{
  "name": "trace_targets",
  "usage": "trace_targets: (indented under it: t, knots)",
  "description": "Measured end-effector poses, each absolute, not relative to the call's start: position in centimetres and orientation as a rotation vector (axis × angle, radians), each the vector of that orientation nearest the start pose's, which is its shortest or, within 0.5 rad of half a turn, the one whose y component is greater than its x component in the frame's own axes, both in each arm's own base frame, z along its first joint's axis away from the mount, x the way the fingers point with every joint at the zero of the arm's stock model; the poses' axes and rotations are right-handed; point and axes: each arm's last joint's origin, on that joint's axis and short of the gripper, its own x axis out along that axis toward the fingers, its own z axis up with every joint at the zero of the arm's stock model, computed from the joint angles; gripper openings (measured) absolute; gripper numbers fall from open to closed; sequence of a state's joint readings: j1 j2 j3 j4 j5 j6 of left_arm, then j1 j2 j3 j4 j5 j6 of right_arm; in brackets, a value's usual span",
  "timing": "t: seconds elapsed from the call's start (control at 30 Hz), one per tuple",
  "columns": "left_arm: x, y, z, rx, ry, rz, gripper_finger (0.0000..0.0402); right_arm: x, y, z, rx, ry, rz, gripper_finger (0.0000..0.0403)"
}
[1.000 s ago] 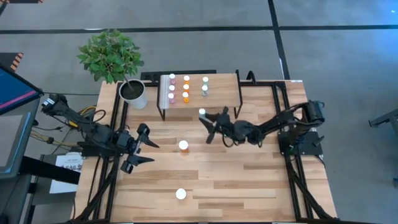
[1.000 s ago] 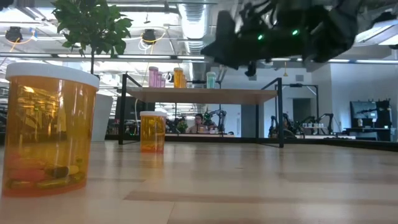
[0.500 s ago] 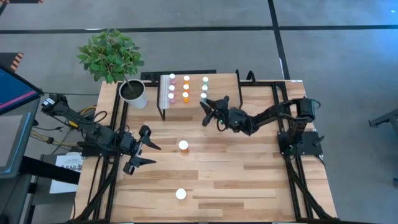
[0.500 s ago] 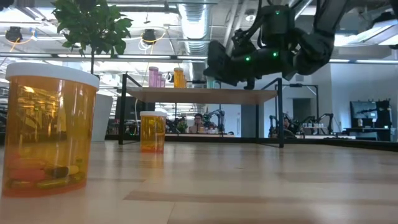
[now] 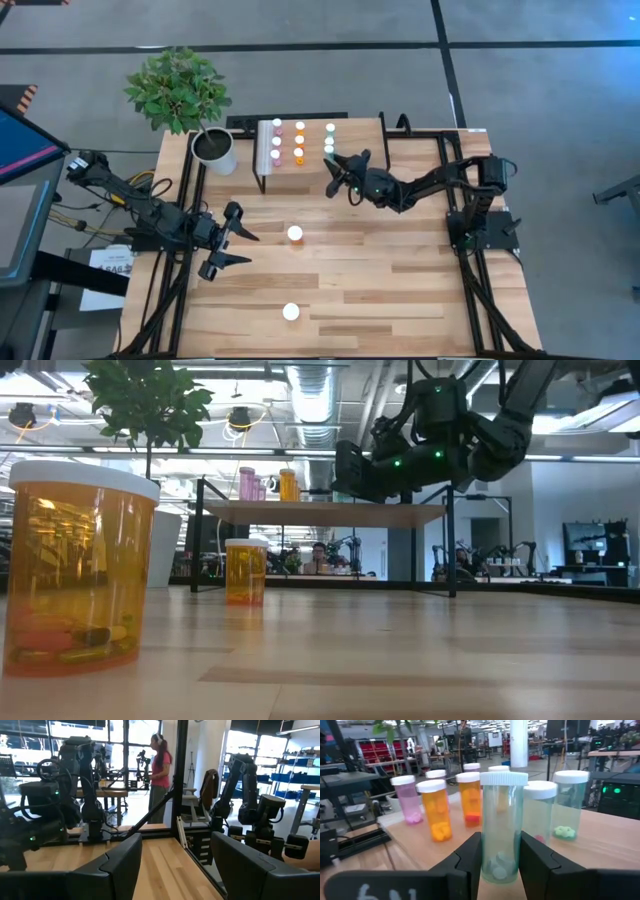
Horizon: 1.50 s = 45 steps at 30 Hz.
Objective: Pick and place medicine bottles onto shelf by color
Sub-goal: Put the blue pill bottle on the shelf aligned with the other blue pill bottles
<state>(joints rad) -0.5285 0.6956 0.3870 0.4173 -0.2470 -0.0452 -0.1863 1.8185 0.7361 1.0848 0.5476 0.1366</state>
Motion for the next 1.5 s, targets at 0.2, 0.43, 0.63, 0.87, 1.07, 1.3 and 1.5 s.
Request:
trace_targets:
  t: [0.2, 0.43, 0.63, 0.87, 1.07, 1.3, 1.5]
  knots:
    - [14.5, -7.7, 26.6, -0.086, -0.094, -0.284, 0.0226, 33.6, -7.9, 17.1, 0.119, -0.040, -0.734, 0.0140]
    - [14.5, -7.7, 26.6, -0.086, -0.094, -0.284, 0.0226, 33.6, -7.9, 16.9, 0.113, -0.020, -0.735, 0.0137]
    - [14.5, -7.7, 26.6, -0.086, -0.094, -0.284, 0.0226, 33.6, -7.9, 16.8, 0.111, -0.011, -0.735, 0.0146]
    - [14.5, -7.7, 26.6, -0.086, -0.094, -0.284, 0.0226, 33.6, -7.9, 16.7, 0.109, 0.003, -0.736, 0.0155]
    - [14.5, -7.7, 26.6, -0.086, -0.094, -0.284, 0.0226, 33.6, -7.9, 16.6, 0.108, 0.007, -0.736, 0.0157]
    - [14.5, -7.7, 26.6, -0.086, -0.094, -0.284, 0.0226, 33.7, -7.5, 16.5, 0.105, 0.015, -0.726, 0.0153]
    - [14.5, -7.7, 26.6, -0.086, -0.093, -0.284, 0.0226, 34.0, -6.6, 16.8, 0.027, 0.047, -0.700, 0.0166]
